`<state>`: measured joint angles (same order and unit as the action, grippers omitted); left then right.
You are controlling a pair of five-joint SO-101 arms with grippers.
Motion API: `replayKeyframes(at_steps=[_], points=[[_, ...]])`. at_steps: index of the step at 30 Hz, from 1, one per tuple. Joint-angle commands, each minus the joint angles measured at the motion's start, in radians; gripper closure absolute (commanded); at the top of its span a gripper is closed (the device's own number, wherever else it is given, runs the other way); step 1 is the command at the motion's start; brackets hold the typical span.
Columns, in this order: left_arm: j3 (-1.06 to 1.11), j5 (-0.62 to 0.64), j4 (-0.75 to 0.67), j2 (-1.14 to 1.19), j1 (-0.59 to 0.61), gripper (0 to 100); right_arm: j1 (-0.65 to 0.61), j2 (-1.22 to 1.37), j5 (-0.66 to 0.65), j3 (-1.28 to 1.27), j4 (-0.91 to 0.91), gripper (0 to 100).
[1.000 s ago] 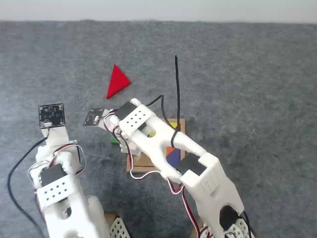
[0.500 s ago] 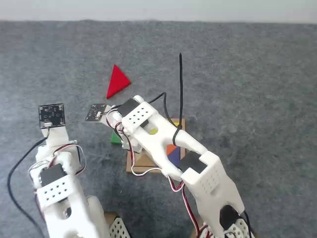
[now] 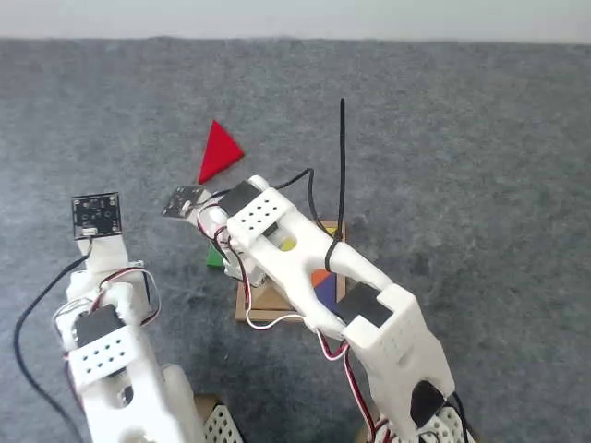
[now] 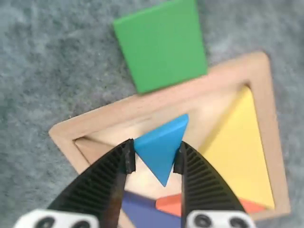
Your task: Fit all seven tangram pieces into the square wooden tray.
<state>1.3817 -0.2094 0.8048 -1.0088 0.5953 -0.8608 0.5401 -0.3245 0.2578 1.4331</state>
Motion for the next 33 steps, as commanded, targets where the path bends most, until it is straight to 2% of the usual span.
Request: replayKeyframes(at_steps=[1, 13, 18, 22, 29, 33], points=[[-0.050, 0.003, -0.017, -0.025, 0.002, 98, 0.047, -0.111, 0.124, 0.017, 0.028, 89.8], [-0.050, 0.003, -0.017, -0.025, 0.002, 98, 0.311, -0.194, 0.641, 0.012, 0.166, 89.8], [-0.050, 0.003, -0.017, -0.025, 0.002, 98, 0.338, -0.177, 0.825, -0.009, 0.160, 89.7], [-0.050, 0.002, -0.017, -0.025, 0.002, 98, 0.321, -0.125, 0.872, -0.005, 0.160, 89.7], [-0.050, 0.002, -0.017, -0.025, 0.002, 98, 0.245, -0.058, 0.870, -0.005, 0.163, 89.4], [-0.050, 0.002, -0.017, -0.025, 0.002, 98, 0.242, -0.050, 0.870, -0.005, 0.163, 89.2]])
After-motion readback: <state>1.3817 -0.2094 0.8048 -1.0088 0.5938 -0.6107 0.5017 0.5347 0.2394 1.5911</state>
